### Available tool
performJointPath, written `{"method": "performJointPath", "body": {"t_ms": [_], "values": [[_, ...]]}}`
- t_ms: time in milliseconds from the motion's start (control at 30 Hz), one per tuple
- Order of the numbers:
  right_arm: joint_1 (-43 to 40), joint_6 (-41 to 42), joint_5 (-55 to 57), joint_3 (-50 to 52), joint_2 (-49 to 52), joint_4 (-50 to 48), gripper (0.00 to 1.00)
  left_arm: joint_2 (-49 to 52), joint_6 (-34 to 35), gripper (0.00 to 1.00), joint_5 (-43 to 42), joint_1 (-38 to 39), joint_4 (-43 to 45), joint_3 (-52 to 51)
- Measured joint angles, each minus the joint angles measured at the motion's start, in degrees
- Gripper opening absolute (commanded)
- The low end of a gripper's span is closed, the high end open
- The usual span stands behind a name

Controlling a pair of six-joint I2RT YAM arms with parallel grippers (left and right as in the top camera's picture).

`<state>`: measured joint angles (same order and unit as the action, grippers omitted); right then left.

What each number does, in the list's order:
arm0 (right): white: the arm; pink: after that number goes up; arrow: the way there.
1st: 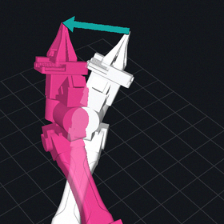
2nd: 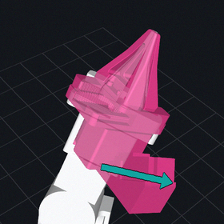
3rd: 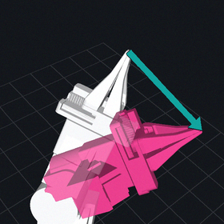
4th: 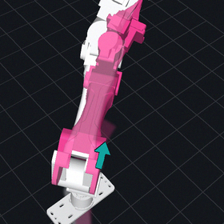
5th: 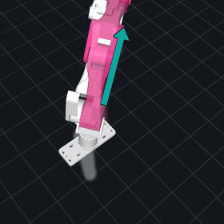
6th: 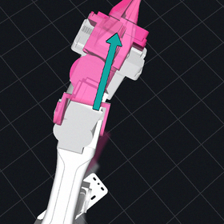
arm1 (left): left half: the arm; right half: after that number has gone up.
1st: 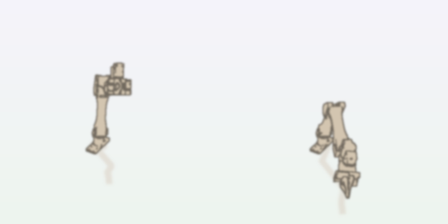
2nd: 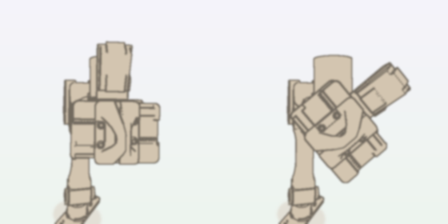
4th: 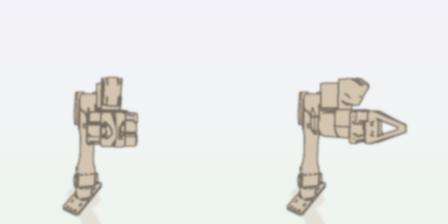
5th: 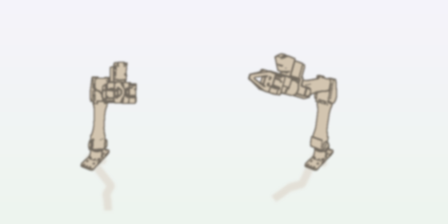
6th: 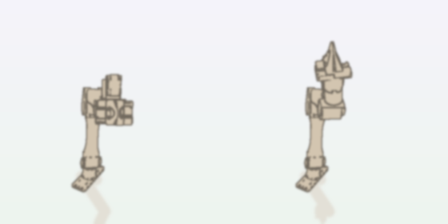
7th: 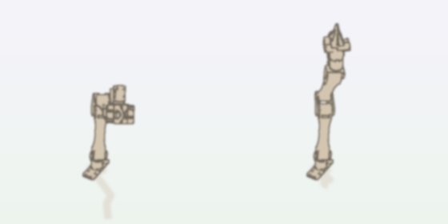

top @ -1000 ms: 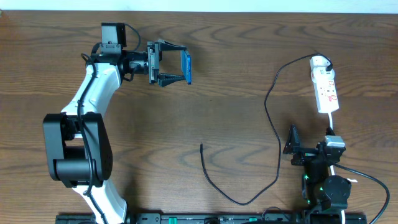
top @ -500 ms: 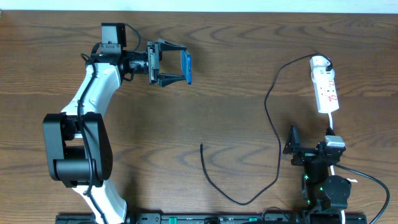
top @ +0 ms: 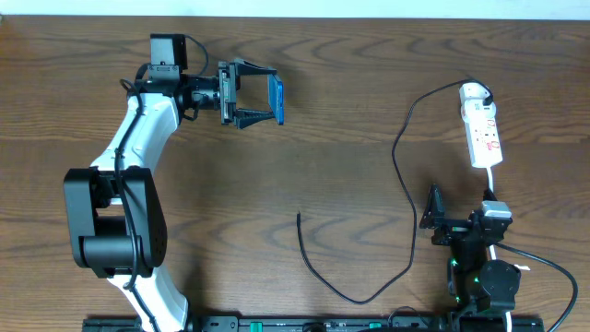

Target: Plug charger to phone and switch on socket

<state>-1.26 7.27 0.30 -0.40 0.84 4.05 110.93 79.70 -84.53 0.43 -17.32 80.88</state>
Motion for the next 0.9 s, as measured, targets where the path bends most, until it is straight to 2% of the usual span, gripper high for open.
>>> {"method": "performJointPath", "body": {"t_ms": [900], "values": [[0.00, 0.00, 0.00, 0.00, 0.00, 0.00, 0.99, 0.00, -0.90, 0.08, 0.87, 0.00, 0.02, 0.00]]}}
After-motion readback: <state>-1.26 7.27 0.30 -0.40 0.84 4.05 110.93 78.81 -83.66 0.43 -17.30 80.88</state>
